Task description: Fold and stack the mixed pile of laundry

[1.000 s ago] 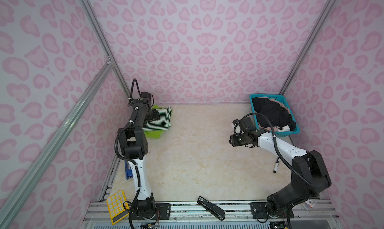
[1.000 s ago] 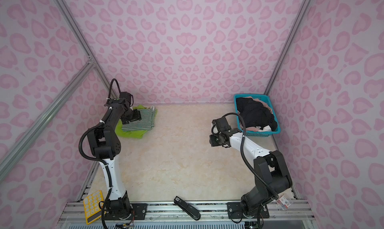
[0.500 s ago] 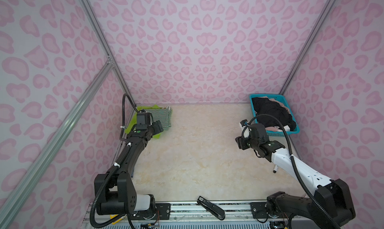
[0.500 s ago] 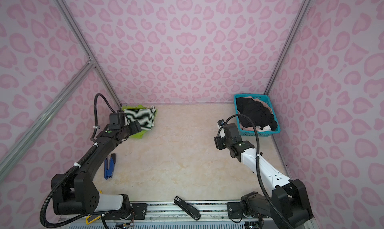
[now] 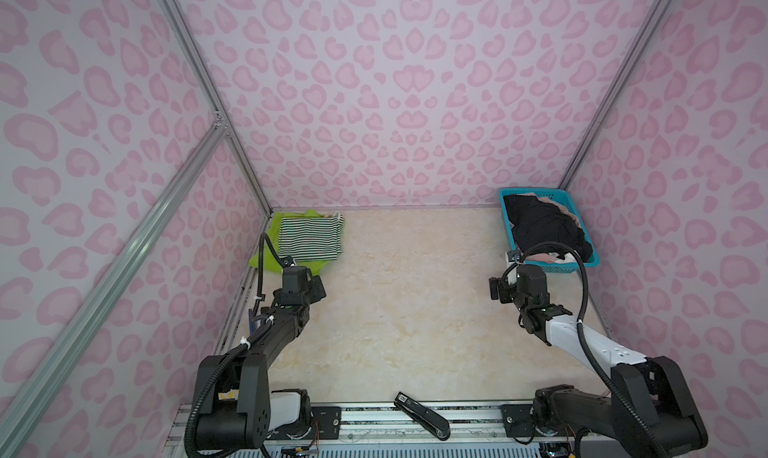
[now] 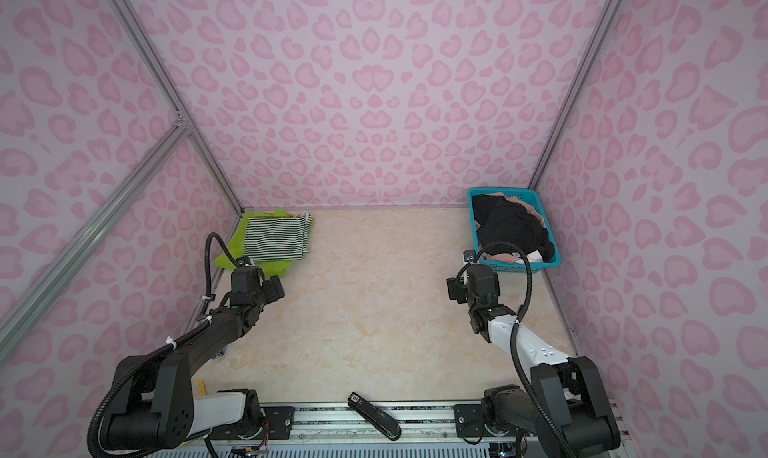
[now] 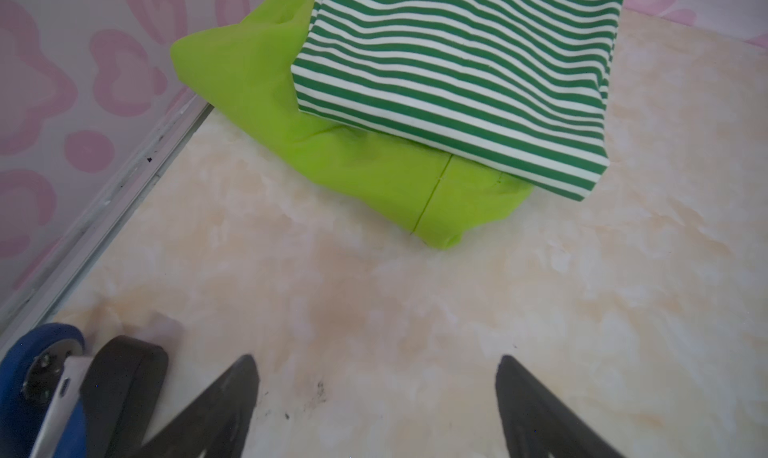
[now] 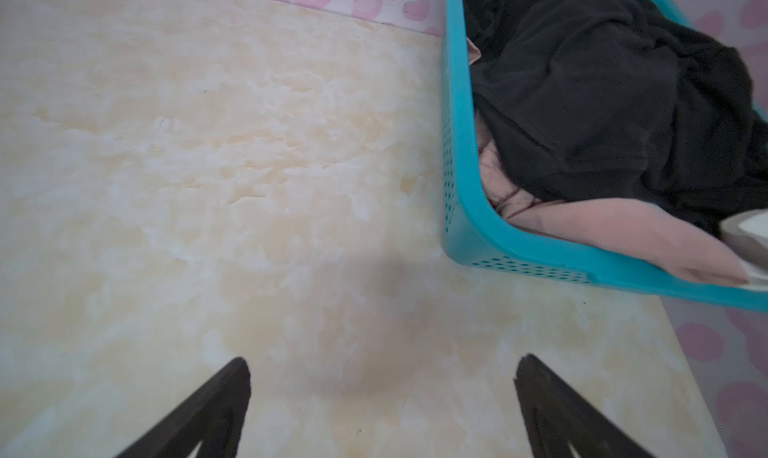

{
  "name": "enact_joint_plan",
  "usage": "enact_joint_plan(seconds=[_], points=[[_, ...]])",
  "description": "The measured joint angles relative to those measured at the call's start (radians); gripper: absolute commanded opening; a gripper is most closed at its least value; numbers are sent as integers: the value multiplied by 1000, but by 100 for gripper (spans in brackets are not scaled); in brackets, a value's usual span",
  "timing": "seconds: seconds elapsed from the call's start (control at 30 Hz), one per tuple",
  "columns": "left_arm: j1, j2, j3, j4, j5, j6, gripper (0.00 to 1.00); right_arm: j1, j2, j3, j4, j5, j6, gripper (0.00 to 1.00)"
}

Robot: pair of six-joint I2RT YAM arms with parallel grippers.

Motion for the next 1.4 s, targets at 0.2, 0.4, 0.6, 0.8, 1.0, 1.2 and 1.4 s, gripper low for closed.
enact_joint_plan(seconds=[0.2, 0.4, 0.6, 0.8, 1.0, 1.2, 1.4], points=[[-3, 36, -61, 213, -25, 25, 92, -25, 98, -61, 163, 43, -2, 100], [-3, 108, -64, 380, -23, 64, 93, -61, 159, -124, 414, 54, -19, 100], [21, 242, -80, 528, 6, 87, 95, -93, 279, -212, 637, 37, -19, 100], [28, 247, -77, 583, 18, 84, 98, -99, 286, -121, 647, 12, -18, 100], [29, 247, -77, 591, 18, 83, 98, -99, 296, -123, 649, 5, -18, 100], [29, 247, -77, 592, 18, 83, 98, -99, 298, -126, 650, 5, -18, 100], [29, 247, -77, 592, 18, 83, 98, -99, 298, -127, 652, 5, -18, 100]])
